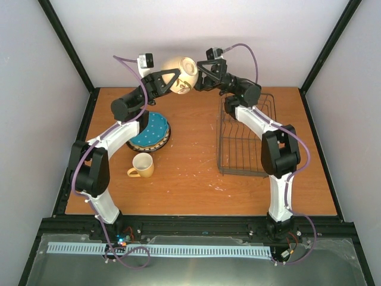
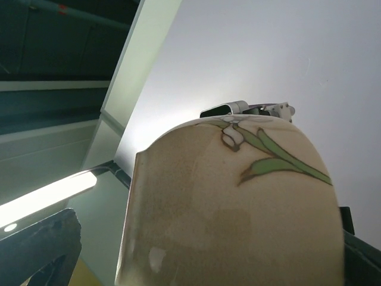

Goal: Load the mixed dishes into the dish rack

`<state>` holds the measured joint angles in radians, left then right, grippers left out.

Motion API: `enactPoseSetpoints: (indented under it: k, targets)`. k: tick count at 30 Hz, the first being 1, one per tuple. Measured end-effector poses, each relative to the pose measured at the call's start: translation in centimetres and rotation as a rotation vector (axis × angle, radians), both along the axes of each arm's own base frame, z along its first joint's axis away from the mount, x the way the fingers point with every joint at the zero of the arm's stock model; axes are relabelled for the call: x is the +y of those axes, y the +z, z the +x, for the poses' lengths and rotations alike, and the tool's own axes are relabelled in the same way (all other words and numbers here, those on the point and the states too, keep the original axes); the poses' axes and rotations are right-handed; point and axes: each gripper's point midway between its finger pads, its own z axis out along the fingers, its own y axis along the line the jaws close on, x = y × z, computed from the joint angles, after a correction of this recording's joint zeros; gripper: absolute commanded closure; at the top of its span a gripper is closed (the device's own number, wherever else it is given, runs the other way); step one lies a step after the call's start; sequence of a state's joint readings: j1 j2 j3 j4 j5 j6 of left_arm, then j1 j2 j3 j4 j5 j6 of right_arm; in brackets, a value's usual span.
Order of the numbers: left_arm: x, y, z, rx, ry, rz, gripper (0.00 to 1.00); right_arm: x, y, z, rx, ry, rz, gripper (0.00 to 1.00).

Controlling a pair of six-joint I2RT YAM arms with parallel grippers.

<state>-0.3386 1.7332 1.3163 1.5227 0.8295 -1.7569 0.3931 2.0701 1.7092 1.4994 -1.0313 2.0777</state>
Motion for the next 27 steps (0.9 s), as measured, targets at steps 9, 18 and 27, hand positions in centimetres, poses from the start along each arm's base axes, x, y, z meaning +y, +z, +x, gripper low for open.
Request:
enactPoseSetpoints:
  k: [9,18,27]
  targets:
    - [0.0,-0.2,0.2,0.011,0.004,-0.004,0.99,2.0,0.2,-0.8,-0.026,0.047,0.007,0.25]
    - [0.7,0.7,-1.5,-0.089,0.041,0.000,0.97,2.9,1.6,-1.2,-0.002,0.051,0.083,0.97]
    - [0.9,-0.1,-1.0,-0.040,0.058,-0.015,0.60,2.6,1.2,-0.9,-0.009,0.046,0.068,0.97]
